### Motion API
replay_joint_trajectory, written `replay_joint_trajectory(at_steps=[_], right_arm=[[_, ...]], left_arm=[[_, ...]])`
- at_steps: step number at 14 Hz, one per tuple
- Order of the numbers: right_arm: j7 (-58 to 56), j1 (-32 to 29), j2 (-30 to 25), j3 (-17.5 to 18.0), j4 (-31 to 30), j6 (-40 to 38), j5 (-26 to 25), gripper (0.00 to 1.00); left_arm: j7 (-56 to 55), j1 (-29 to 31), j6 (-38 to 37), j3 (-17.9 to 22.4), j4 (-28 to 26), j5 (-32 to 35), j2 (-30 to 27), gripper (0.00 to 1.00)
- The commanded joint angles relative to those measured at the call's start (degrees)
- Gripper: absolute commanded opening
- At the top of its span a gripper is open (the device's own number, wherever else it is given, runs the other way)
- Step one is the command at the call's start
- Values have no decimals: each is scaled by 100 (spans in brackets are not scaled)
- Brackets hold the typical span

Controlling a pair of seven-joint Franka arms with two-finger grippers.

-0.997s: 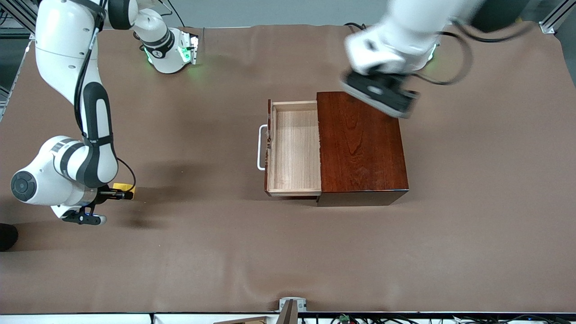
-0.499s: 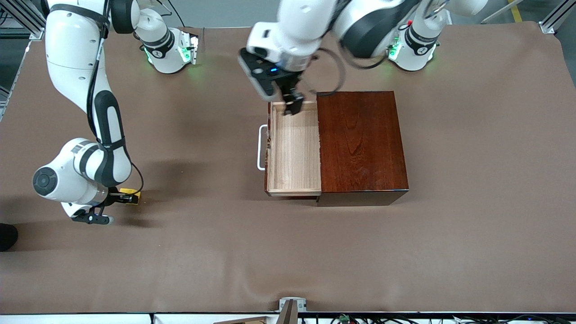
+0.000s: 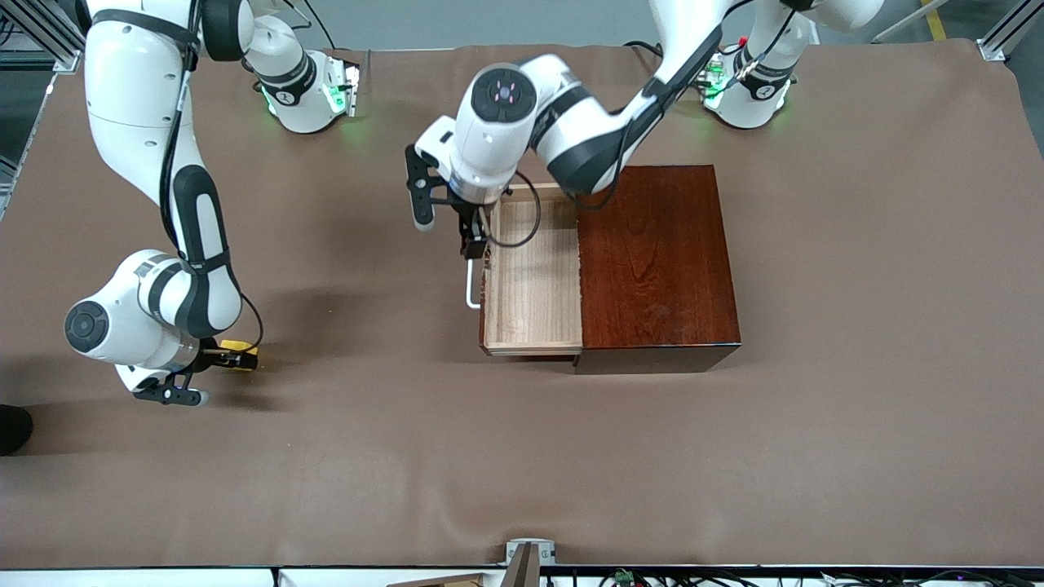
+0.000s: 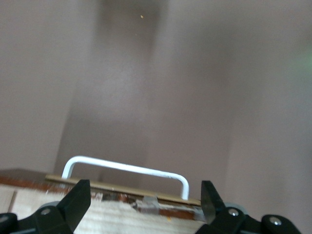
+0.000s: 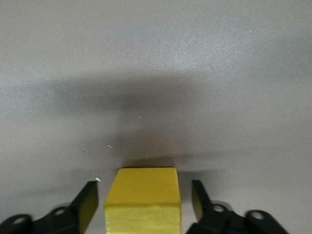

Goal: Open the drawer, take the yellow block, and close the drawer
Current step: 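Place the cube with the right gripper while the left gripper reaches the drawer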

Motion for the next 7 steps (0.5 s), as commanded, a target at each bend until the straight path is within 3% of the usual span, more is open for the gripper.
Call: replay_joint_trajectory(at_steps=[1,7], right_arm=[[-117,-46,-109,50,-65,-42,148,100],[-134,16,-890,-274,-13,-1094,-80,100]], left_arm=[[454,-121,152,106,242,-33,328,100],[578,-147,302,220,207,485,636,100]])
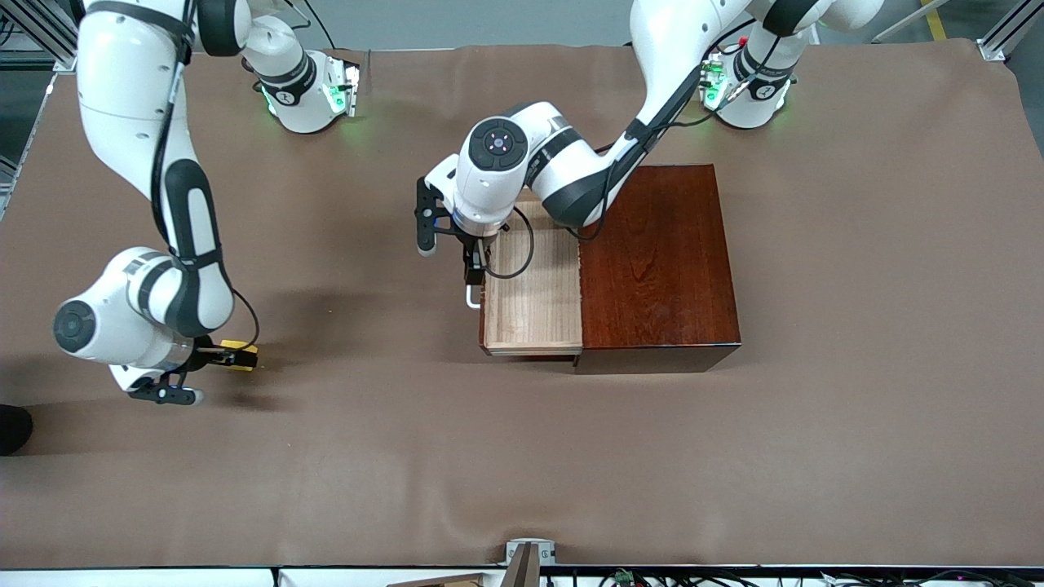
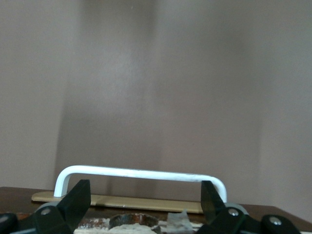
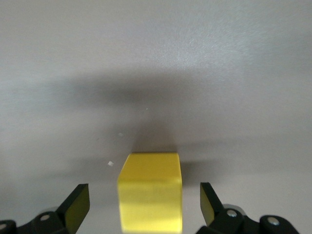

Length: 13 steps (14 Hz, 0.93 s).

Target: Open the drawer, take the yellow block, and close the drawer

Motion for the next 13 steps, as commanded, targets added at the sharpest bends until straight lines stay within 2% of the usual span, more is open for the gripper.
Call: replay_joint_trajectory(at_steps=[1,3,6,8,10,11,13], right_arm=[[-80,44,-744,-140,-64,-665,-283,100],[-36,114,-1148,-176,24,-982,-827,100],[-27,114,-1641,-167,251,-1623,-1312,100],[270,237,-1809,-202,480,-2142,-1444,100],[508,212,-2177,-80,525,-2388,-1969,100],[710,-50,-2361,321,534,-2529,-2190,100],[1044,-928,-2748,1419,525,-2714,-2594,100]], left_arm=[[85,-106,-9,97,168,312,107,100],[85,-114,-35,97,159,559,134,100],[85,-114,-149,97,159,735,134,100],[85,-106,-569,97,168,954,99,100],[85,-71,-1078,123,185,1095,63,100],[94,-62,-1316,201,186,1209,37,100],[111,-88,-1747,369,186,1412,-77,100]])
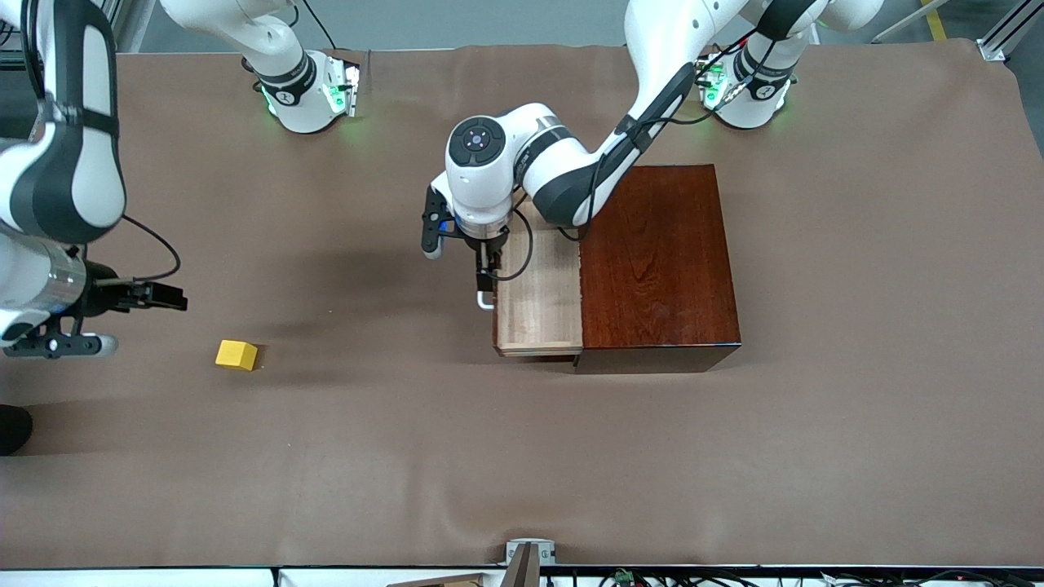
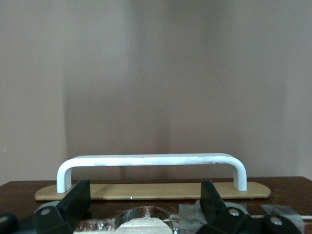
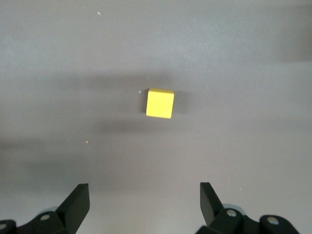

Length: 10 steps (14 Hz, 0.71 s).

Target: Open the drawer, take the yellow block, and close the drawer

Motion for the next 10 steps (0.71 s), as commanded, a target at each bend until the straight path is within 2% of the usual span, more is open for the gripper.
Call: replay_joint_trajectory(at_steps=[1,3,5,7,10], right_arm=[[518,-932,-646,1254,-103,-279,-587,100],[678,-1161,-919,1598,-86,-586,-624,100],[687,-1749,-1201,2221,-77,-789,-615,100],[687,-1822,-1316,2321,27,-1017,-607,100],[626,-1839,-1290,2364,948,-1754,-580,100]], left_arm=[[118,14,-961,261,-78,471,-126,100],[118,40,-1374,270,-78,752,-170,100],[118,76,-1683,252,-96,868,-223,100],[118,67,-1938,305,-105,903,-223,100],[83,67,-2272,393,-105,921,-214,100]])
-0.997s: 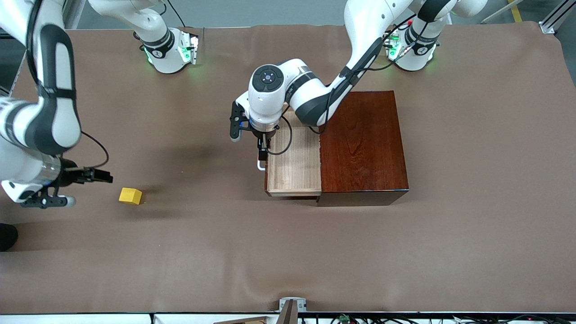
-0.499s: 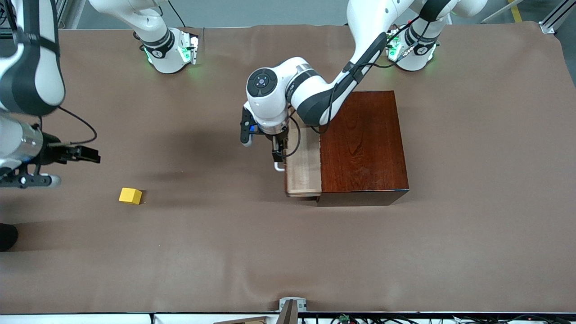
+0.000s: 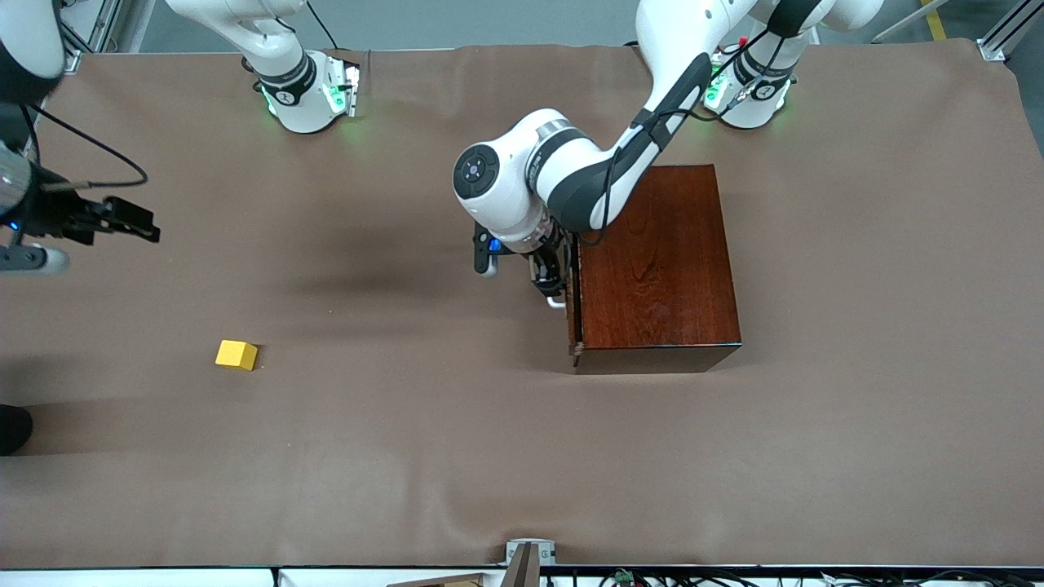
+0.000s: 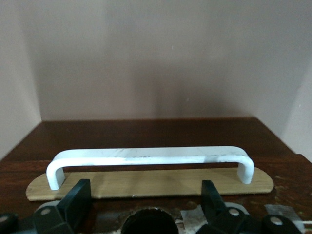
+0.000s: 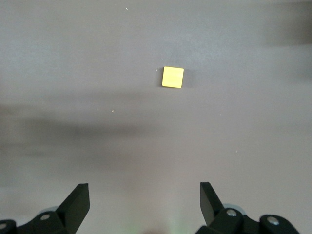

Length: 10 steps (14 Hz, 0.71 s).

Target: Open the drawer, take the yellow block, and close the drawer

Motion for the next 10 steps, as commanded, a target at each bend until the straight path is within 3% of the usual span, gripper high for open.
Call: replay_joint_trajectory(at_steps=[1,5,10], right_arm=[[42,-162,7,226,641,-515,-69,100],[86,-372,-388,419,458,-701,-69,100],[95,-434,-502,420,168,-437,-34,100]], left_arm=[[59,19,-370,109,-159,295,-122,100],[-368,-60,-441,135,-160,427,-69,100],[-3309,-419,498,30,-107,383,-113,100]])
